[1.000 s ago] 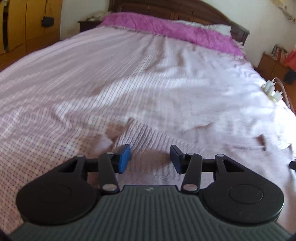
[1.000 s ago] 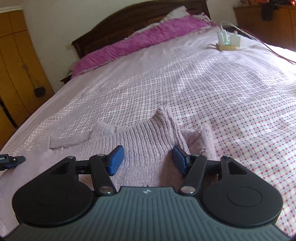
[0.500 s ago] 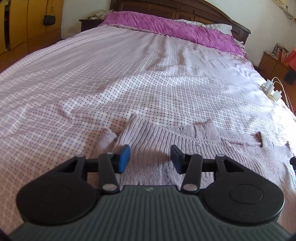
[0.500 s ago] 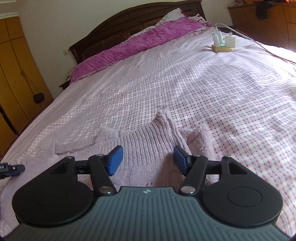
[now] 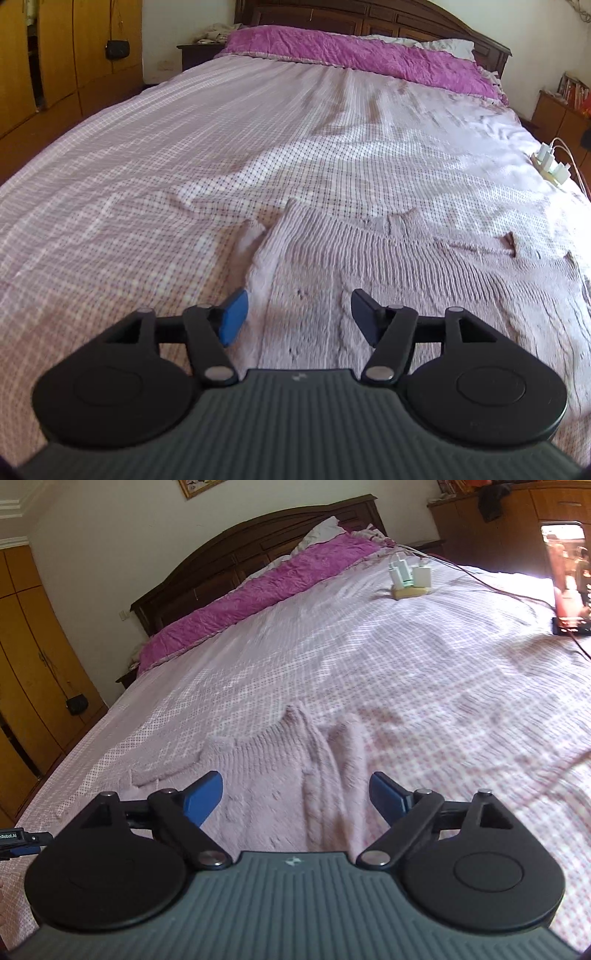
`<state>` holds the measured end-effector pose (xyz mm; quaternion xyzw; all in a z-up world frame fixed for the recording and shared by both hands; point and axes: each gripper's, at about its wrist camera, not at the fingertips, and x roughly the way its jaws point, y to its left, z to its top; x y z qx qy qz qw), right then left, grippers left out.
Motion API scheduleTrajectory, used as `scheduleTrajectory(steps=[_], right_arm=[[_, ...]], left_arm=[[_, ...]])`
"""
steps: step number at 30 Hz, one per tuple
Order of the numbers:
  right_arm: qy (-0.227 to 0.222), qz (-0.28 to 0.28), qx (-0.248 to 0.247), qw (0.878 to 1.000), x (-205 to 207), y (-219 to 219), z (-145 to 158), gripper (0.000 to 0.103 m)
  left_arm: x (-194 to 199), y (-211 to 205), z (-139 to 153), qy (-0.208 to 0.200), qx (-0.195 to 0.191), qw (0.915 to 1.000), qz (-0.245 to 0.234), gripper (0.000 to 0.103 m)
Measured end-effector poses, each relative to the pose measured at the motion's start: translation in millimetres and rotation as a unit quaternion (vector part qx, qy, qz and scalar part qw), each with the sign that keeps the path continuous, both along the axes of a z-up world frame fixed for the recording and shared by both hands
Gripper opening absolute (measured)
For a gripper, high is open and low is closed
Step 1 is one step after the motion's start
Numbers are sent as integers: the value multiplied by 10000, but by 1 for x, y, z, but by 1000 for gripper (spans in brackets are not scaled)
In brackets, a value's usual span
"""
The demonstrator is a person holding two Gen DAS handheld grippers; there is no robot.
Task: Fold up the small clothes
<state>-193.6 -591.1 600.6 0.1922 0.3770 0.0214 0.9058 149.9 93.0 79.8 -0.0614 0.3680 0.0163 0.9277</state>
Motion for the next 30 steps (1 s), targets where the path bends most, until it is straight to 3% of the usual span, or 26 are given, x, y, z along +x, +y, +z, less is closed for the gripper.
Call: scheduleTrajectory(steps=[3,6,11,17,25,30], right_arm=[[73,-83,3,9999,-11,-8,1,92],[171,-172,24,9997,-21,-15,0,93],[288,-125,87,9995,-34,-21,-1,96],[467,-205,400,9979,-41,-30,-12,97],[511,-35,422,9978,-41,-27,-24,100],[513,-1,937,9943,-37,-38,-27,100]], left_arm=[[-8,-1,0,-8,18,10000,61,78],[-18,-5,0,-122,172,9997,154,78],[-24,-9,-1,75,344,9991,219,78],[-30,-5,-5,308,83,9993,217,78],[-30,-2,-15,636,4,9977,240,79],[-32,-2,-14,710,-15,9971,272,79]])
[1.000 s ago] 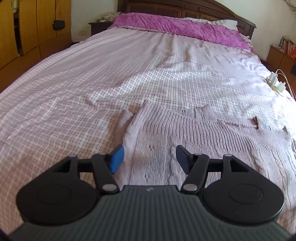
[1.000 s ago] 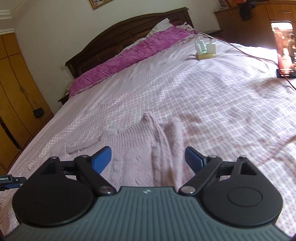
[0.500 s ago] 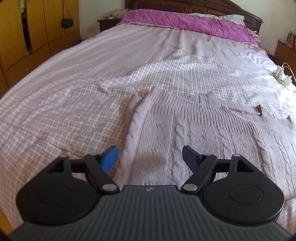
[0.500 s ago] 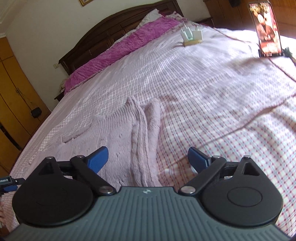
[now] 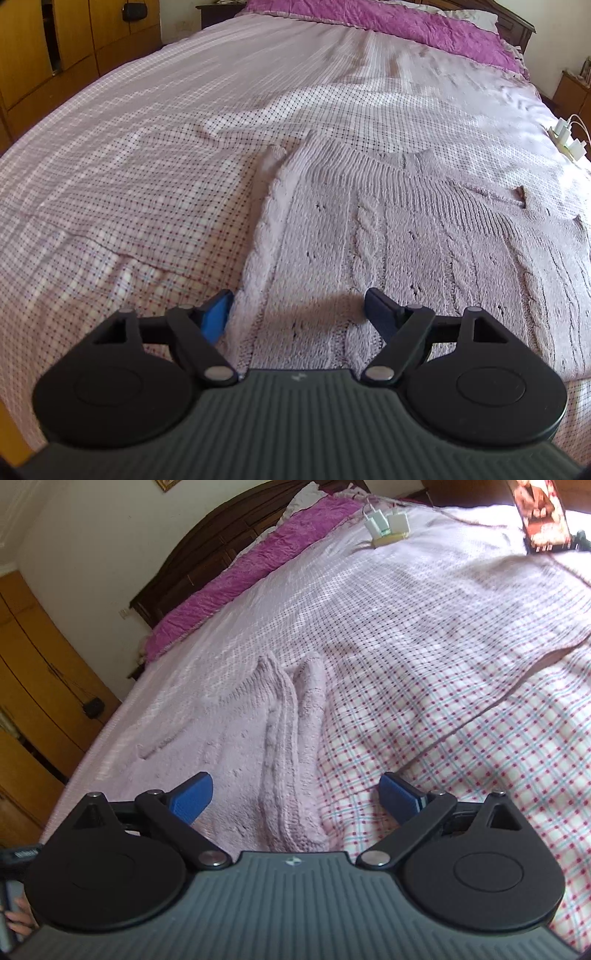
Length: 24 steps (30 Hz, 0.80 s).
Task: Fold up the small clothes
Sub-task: 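Lower the right tool onto the cardigan's side edge and close it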
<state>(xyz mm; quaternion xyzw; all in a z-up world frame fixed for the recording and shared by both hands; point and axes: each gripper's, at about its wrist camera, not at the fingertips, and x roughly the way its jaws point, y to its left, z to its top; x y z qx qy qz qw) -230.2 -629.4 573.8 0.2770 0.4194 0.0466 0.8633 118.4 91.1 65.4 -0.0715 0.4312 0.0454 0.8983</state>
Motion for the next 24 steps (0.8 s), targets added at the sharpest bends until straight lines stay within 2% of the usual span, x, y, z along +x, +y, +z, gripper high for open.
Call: scheduleTrajectory(steps=[3,10,15,20,24], right_arm=[[-36,31,312,9995,5,-6,-2,100],[-178,73,657,9977,21,-5,0,98],[-93,275,534,9982,34,10,-9,98],[-125,640,136,9978,37,28,-14,98],[-145,701,119,9974,36,29,-20,99]], left_arm=[[-1,0,1,11,9,10000,11,79],[-4,-5,4,-4,218,9997,-90,79],[-3,-8,6,-9,341,9993,-169,79],[-3,-8,5,1,337,9993,-168,79],[-2,-7,3,29,310,9994,-161,79]])
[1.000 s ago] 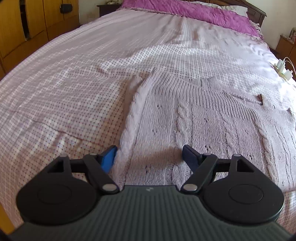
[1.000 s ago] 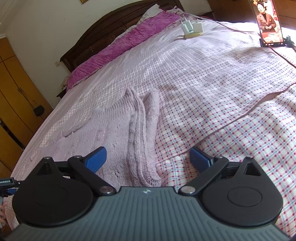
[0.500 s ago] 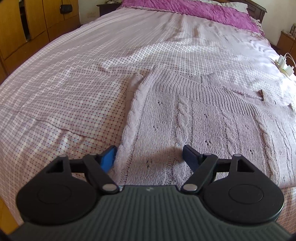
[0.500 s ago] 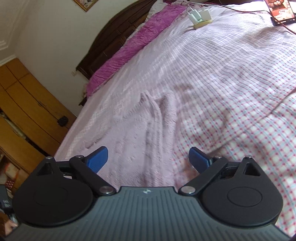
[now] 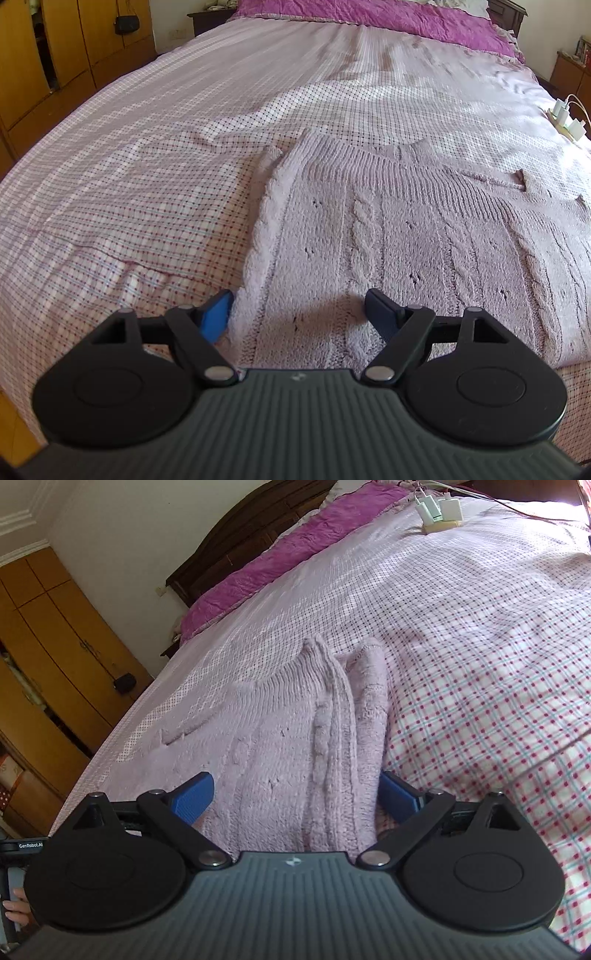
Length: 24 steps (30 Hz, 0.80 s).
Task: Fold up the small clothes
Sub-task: 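Lower the right tool onto the cardigan's side edge and close it, then lift the held side edge with the right tool and fold it over the cardigan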
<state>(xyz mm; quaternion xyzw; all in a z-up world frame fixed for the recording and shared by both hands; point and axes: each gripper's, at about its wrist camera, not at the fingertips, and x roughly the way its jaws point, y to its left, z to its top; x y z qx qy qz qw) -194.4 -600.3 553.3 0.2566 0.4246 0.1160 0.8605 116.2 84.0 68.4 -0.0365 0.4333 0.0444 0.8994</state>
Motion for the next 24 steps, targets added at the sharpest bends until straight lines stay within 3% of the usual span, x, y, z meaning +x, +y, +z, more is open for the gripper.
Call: scheduleTrajectory(steps=[6,9,12,19,21,24], right_arm=[[-51,388,-351,9986,-3,13,-3,103],[-35,219,-71,9997,0,9,-2,103],[-38,20,617,9981,2,1,-1,88],[-42,-496,879,9949,1,-11,-11,39],[-66,-672,1177,9908,-2,-20,-12,34],[-171,-772,1497,9856,-6,-26,-11,34]], left_arm=[[-1,0,-1,-18,-9,10000,-5,79],[-2,-2,-2,-25,-4,10000,-25,79],[-4,-3,-2,-19,17,10000,-46,79],[-7,0,0,32,-3,10000,-38,79],[-7,1,0,42,-10,10000,-27,79],[-9,0,3,20,1,10000,-25,79]])
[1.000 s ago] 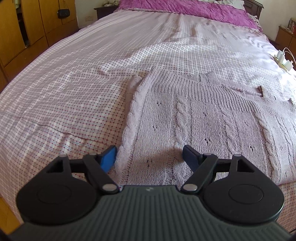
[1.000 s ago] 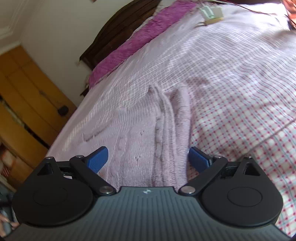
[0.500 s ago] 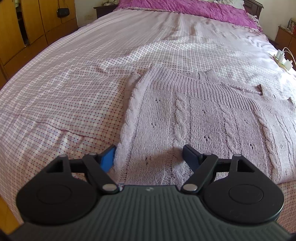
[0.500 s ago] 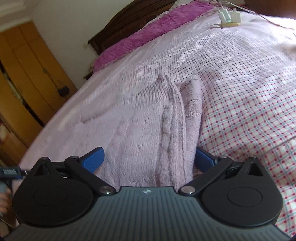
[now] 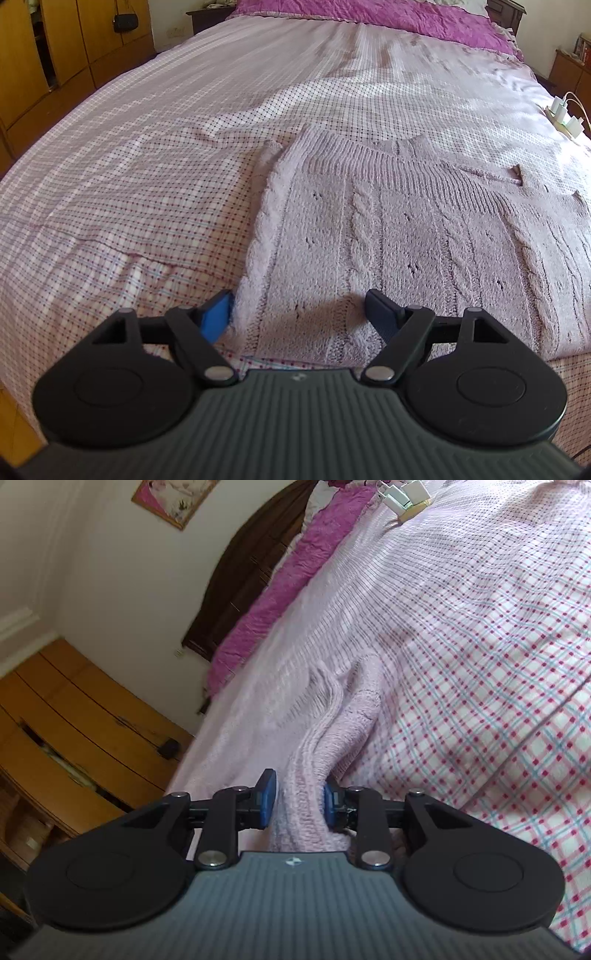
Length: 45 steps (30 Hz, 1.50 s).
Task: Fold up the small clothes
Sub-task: 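Lift the held side edge with the right tool and fold it over the cardigan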
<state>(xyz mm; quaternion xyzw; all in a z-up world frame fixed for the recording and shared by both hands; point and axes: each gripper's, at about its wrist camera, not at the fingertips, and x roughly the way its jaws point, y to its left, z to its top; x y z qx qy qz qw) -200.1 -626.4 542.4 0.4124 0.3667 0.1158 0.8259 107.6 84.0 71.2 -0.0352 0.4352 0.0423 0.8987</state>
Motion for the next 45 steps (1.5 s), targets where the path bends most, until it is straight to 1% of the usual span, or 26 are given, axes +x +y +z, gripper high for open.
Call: scheduleTrajectory(steps=[2,5,9,12,14,16,19,23,26,30,32,35,42,45], right_arm=[[83,13,-59,9999,3,0,-1,36],[199,43,-189,9996,11,0,-7,37],[169,137,-255,9994,15,4,-11,38],[131,89,-188,9997,15,3,-12,37],[103,39,-127,9999,17,3,-12,35],[-9,-29,-45,10000,16,2,-10,24],[-204,-116,136,9996,15,3,4,20],[-487,-27,337,9982,21,16,27,19],[-646,129,416,9970,29,33,44,18],[-806,276,691,9940,39,58,62,18],[-861,299,916,9916,43,72,69,17],[-958,376,1057,9891,49,97,80,17],[-1105,836,1080,9844,61,171,101,17],[-1062,1105,1003,9831,66,210,101,17]], left_arm=[[-1,-1,2,-27,22,10000,-15,79],[0,-2,5,-48,61,10000,-32,79],[-1,-2,6,-66,65,9999,-37,79],[0,-2,6,-59,89,9999,-35,79],[0,-2,5,-35,91,10000,-15,79],[0,-1,5,-28,87,10000,-9,79],[-2,1,8,-57,146,9999,-30,79],[-3,7,13,-103,187,9998,4,79],[-3,14,16,-145,147,9998,83,79],[-5,25,20,-199,133,9996,171,79],[-7,30,23,-229,120,9994,208,79],[-8,38,26,-280,129,9992,253,79],[-16,59,32,-415,97,9983,397,79],[-19,69,33,-454,50,9979,466,79]])
